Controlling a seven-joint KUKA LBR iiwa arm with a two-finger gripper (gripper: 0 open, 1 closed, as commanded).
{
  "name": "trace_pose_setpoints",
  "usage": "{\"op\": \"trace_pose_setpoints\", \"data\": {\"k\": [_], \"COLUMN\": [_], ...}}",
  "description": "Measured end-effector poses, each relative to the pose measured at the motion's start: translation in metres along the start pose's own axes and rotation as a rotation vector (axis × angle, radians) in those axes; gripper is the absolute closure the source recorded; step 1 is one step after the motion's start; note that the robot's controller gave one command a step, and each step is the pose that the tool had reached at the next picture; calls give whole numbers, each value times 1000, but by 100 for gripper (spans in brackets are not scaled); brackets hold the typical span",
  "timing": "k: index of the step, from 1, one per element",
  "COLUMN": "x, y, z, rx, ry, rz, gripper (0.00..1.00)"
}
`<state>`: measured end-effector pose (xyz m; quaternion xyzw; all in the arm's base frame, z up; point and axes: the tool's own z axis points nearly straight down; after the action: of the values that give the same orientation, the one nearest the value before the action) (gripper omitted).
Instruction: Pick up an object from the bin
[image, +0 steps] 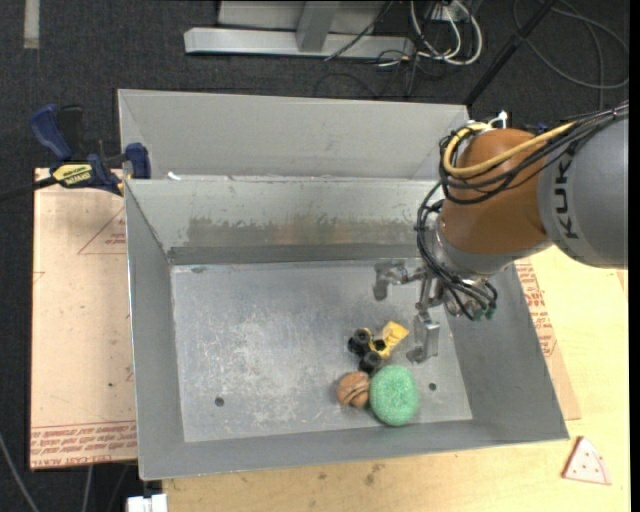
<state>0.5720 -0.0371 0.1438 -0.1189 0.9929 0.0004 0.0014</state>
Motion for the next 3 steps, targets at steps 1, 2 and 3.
{"op": "trace_pose_setpoints", "data": {"k": [1,2,3], "x": [-12,-18,-18], "y": [-6,-9,-10], "z": [69,82,81], "rx": [1,2,2], "ry": [-3,-7,-5], "rz": [-19,-93,-104], "gripper": [0,100,100]}}
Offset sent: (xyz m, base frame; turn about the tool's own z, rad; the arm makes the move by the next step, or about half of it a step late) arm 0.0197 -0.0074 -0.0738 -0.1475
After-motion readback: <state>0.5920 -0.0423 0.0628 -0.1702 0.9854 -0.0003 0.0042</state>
